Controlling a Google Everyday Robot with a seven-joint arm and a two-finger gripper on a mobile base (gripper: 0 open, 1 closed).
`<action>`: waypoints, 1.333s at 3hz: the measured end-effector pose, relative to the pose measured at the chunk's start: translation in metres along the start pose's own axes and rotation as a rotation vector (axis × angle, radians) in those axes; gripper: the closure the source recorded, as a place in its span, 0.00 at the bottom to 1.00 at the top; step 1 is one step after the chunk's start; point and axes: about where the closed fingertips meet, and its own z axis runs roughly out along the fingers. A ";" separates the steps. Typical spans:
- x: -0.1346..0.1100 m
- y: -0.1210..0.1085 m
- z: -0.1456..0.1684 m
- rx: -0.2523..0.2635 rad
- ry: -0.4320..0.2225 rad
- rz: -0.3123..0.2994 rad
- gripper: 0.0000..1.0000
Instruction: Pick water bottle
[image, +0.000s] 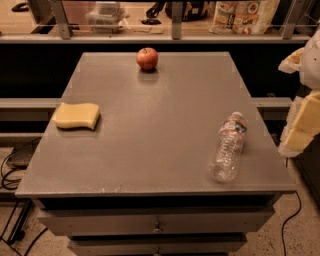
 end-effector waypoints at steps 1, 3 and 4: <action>0.000 0.000 0.000 0.000 0.000 0.000 0.00; 0.005 -0.003 0.026 -0.069 -0.119 0.316 0.00; 0.001 -0.002 0.028 -0.079 -0.133 0.369 0.00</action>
Offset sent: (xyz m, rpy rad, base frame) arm 0.0183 -0.0110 -0.0326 0.2688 0.1224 -0.3221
